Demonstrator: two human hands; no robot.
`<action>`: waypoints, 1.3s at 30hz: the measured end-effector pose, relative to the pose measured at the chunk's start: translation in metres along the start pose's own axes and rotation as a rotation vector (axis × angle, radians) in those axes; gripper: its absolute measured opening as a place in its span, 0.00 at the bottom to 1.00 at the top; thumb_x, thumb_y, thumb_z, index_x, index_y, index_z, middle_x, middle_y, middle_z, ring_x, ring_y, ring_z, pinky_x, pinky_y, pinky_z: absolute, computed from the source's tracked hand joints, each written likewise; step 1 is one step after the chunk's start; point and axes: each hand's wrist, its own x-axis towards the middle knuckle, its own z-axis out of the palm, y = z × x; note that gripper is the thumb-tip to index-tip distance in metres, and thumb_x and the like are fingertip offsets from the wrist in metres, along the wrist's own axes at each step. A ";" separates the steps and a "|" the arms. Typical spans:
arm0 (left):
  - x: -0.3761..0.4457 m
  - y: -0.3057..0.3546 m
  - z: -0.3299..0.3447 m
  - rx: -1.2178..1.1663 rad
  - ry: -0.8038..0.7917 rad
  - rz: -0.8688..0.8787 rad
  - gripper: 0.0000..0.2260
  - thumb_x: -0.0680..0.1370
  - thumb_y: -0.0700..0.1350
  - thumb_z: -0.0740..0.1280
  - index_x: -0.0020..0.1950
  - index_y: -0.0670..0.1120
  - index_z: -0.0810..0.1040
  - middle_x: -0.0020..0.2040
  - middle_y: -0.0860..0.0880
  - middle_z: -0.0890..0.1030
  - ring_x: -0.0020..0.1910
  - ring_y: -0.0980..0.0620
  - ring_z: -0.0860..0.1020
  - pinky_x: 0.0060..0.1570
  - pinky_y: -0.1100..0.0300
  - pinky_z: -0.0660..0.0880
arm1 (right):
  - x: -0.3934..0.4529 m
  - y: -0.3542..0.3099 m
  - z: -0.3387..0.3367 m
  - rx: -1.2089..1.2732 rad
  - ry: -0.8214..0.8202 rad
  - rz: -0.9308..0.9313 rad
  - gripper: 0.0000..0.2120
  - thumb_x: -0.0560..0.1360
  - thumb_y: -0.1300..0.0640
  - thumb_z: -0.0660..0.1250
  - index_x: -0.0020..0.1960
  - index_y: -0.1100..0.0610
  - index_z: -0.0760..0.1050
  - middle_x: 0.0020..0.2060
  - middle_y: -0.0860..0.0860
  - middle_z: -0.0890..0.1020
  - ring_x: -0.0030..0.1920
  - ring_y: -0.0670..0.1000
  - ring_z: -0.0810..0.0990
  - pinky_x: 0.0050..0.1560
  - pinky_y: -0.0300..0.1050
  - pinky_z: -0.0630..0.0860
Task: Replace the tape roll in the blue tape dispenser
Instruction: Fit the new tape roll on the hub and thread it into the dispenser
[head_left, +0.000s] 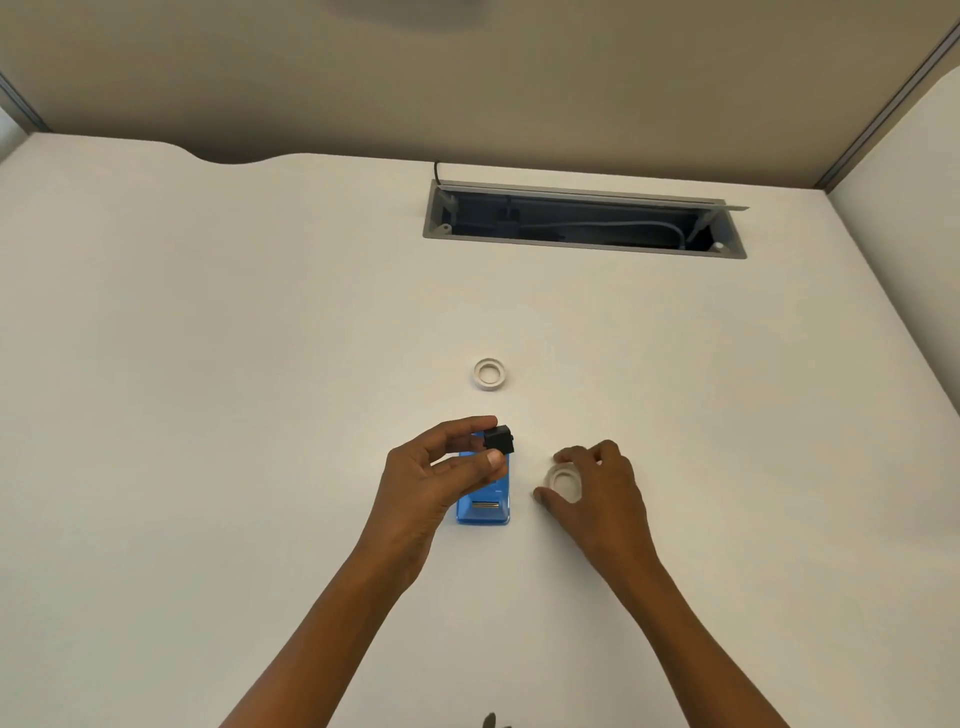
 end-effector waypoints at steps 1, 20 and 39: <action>-0.001 0.000 0.001 0.002 0.005 -0.003 0.17 0.64 0.47 0.76 0.52 0.53 0.82 0.49 0.46 0.83 0.46 0.46 0.83 0.52 0.57 0.79 | -0.001 0.000 -0.002 0.013 0.000 -0.003 0.20 0.69 0.50 0.74 0.58 0.52 0.74 0.49 0.47 0.68 0.55 0.51 0.71 0.46 0.39 0.67; -0.020 0.015 0.012 0.059 -0.069 0.015 0.12 0.68 0.42 0.74 0.51 0.52 0.83 0.48 0.49 0.85 0.45 0.48 0.84 0.49 0.62 0.79 | -0.039 -0.041 -0.055 0.989 -0.183 -0.333 0.23 0.67 0.70 0.72 0.59 0.53 0.77 0.58 0.49 0.82 0.62 0.52 0.78 0.57 0.40 0.77; -0.028 0.020 0.005 0.124 -0.049 0.031 0.09 0.68 0.40 0.74 0.48 0.45 0.83 0.42 0.45 0.86 0.41 0.48 0.84 0.49 0.62 0.78 | -0.038 -0.043 -0.060 0.925 -0.218 -0.309 0.25 0.65 0.68 0.77 0.57 0.48 0.80 0.54 0.45 0.84 0.56 0.50 0.82 0.53 0.40 0.79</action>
